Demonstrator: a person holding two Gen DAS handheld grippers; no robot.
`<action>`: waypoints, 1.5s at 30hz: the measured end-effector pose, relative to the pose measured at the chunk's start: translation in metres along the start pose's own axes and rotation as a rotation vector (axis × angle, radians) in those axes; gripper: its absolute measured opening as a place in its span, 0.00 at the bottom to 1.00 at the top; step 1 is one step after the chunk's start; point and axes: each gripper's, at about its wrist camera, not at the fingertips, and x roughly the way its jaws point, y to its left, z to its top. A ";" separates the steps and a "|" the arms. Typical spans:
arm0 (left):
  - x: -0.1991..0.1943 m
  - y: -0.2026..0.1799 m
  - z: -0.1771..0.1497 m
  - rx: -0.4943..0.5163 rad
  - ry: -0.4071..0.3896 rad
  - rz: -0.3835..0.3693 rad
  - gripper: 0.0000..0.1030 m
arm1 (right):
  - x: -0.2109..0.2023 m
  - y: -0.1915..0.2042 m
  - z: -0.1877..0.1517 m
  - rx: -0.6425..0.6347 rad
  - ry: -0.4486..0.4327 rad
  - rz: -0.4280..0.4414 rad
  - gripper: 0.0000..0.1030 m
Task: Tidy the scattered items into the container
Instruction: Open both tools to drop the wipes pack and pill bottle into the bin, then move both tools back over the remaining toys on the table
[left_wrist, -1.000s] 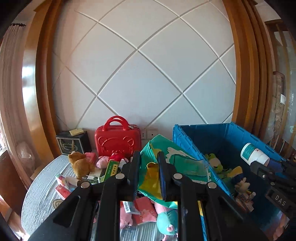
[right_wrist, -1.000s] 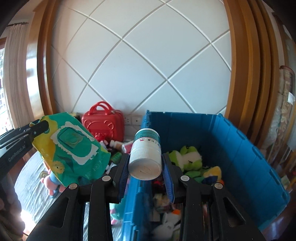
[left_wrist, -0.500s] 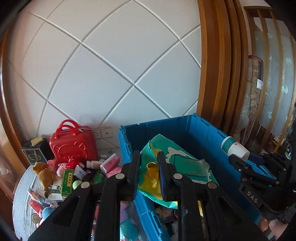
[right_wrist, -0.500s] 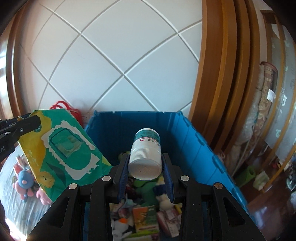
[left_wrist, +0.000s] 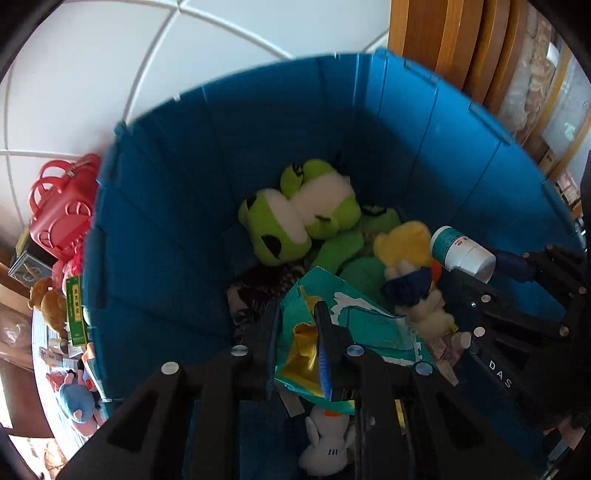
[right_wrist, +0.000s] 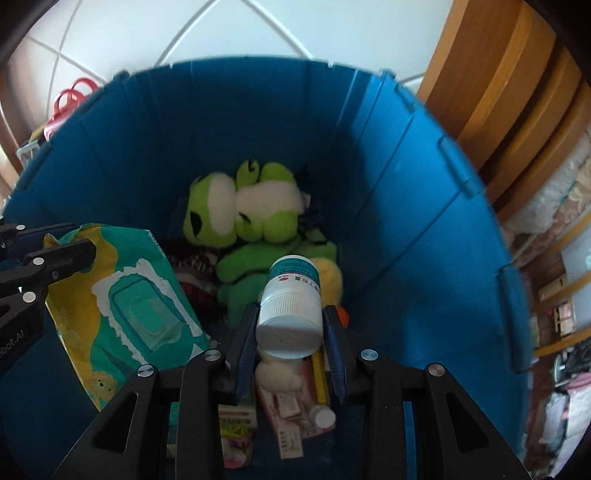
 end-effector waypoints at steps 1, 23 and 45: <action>0.009 -0.002 -0.002 0.005 0.028 0.010 0.17 | 0.012 0.001 -0.002 -0.006 0.034 0.013 0.33; 0.091 -0.021 -0.026 0.044 0.359 0.010 0.51 | 0.101 0.029 -0.036 -0.085 0.390 0.132 0.33; 0.072 -0.022 -0.030 0.016 0.381 -0.054 0.54 | 0.058 0.024 -0.062 -0.184 0.537 0.053 0.99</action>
